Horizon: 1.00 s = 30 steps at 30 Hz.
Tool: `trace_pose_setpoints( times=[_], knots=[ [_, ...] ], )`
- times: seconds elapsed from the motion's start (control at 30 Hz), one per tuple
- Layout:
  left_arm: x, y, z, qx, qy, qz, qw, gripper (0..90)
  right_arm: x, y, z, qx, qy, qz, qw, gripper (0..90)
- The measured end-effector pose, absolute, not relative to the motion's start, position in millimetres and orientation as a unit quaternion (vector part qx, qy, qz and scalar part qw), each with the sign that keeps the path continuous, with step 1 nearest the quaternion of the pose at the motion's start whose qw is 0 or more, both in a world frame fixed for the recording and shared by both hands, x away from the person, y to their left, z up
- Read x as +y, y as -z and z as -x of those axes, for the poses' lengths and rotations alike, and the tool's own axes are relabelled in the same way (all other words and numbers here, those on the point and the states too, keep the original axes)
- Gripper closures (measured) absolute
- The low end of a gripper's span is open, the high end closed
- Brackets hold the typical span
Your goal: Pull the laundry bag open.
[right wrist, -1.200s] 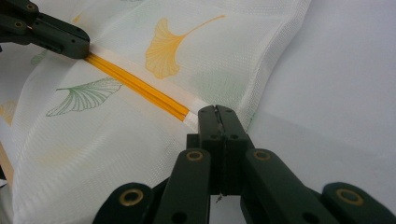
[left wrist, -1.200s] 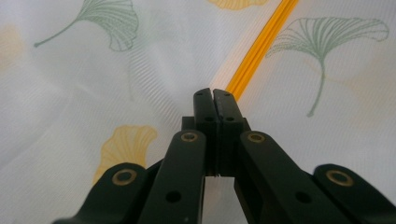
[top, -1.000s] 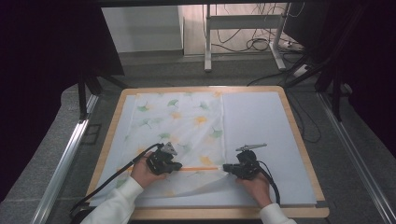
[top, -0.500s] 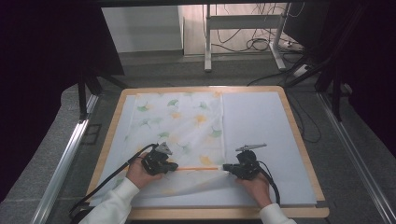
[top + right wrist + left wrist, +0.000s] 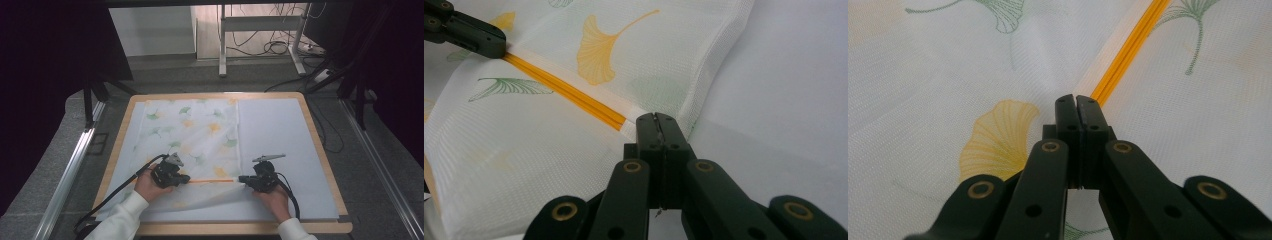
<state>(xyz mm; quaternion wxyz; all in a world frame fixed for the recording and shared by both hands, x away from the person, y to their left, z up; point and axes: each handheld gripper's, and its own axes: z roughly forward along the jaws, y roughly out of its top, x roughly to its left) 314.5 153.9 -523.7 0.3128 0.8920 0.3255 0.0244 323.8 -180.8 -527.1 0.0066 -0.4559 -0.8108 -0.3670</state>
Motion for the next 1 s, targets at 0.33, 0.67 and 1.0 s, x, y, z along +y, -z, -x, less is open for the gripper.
trace_pose_setpoints(
  times=[0.33, 0.67, 1.0],
  knots=[
    [167, 524, -313, 0.335, -0.034, -0.890, 0.308, 90.0, -181, 527, -324, -0.811, 0.367, 0.456, 0.006, 89.8],
    [193, 525, -309, 0.355, -0.038, -0.882, 0.307, 90.0, -181, 527, -324, -0.811, 0.367, 0.456, 0.007, 89.8],
    [213, 527, -305, 0.374, -0.042, -0.874, 0.308, 90.0, -181, 527, -324, -0.811, 0.367, 0.455, 0.006, 89.8]
  ],
)
